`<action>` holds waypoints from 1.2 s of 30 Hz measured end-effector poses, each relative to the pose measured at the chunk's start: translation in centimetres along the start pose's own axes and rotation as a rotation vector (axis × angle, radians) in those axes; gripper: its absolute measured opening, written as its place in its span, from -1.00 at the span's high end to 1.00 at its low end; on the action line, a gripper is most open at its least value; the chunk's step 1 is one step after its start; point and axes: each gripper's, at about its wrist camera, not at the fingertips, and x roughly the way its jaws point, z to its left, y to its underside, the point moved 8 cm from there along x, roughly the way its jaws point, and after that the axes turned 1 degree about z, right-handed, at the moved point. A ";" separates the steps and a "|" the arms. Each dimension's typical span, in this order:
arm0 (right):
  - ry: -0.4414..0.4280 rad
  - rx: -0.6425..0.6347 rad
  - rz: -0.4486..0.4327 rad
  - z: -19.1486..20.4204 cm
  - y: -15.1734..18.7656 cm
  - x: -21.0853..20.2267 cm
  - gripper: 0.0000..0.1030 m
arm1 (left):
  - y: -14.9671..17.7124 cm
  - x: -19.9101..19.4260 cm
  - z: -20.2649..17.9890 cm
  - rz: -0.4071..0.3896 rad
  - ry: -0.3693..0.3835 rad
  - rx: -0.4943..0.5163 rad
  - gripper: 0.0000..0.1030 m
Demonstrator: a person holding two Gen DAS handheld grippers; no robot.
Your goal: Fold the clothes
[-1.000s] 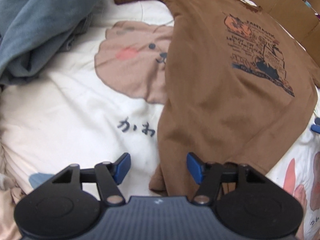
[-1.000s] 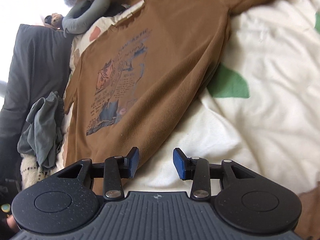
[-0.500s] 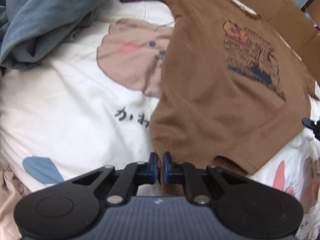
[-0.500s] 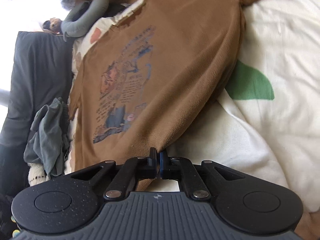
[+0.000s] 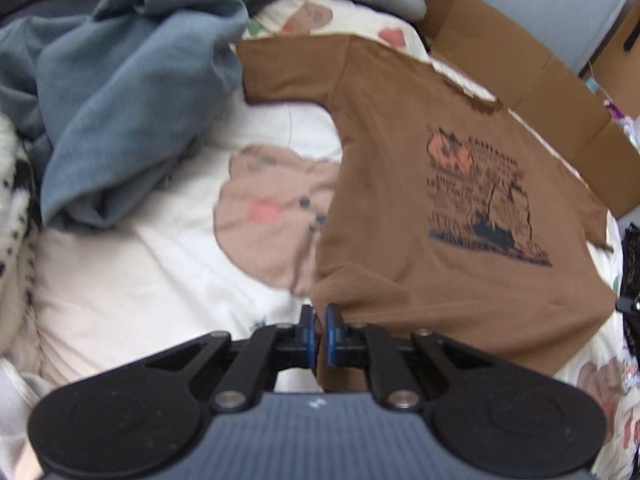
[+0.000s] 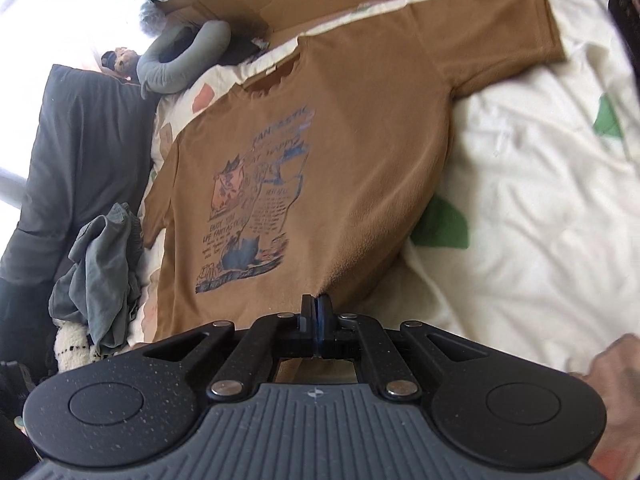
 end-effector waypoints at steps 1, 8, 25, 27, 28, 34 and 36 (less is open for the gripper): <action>0.006 -0.003 -0.007 0.0 -0.3 -0.4 1.00 | -0.6 -0.2 0.1 -0.011 -0.001 0.002 0.88; 0.013 -0.001 -0.076 -0.4 -3.4 -2.9 1.00 | -4.7 -0.1 -0.3 -0.065 0.009 0.031 0.88; 0.047 -0.068 0.107 -0.7 1.7 4.1 0.96 | -14.8 4.8 -0.3 -0.137 -0.049 0.126 0.89; 0.049 -0.080 0.125 -0.5 2.2 5.4 0.96 | -15.7 5.4 -0.5 -0.140 -0.055 0.139 0.89; 0.047 -0.084 0.133 -0.3 2.4 5.9 0.95 | -16.0 5.7 -0.6 -0.139 -0.058 0.145 0.89; 0.026 -0.104 0.135 1.0 1.5 8.5 0.39 | -17.2 7.5 -0.7 -0.131 -0.075 0.153 0.89; 0.019 -0.107 0.131 1.4 0.8 9.3 0.35 | -17.4 8.0 -0.6 -0.125 -0.083 0.152 0.89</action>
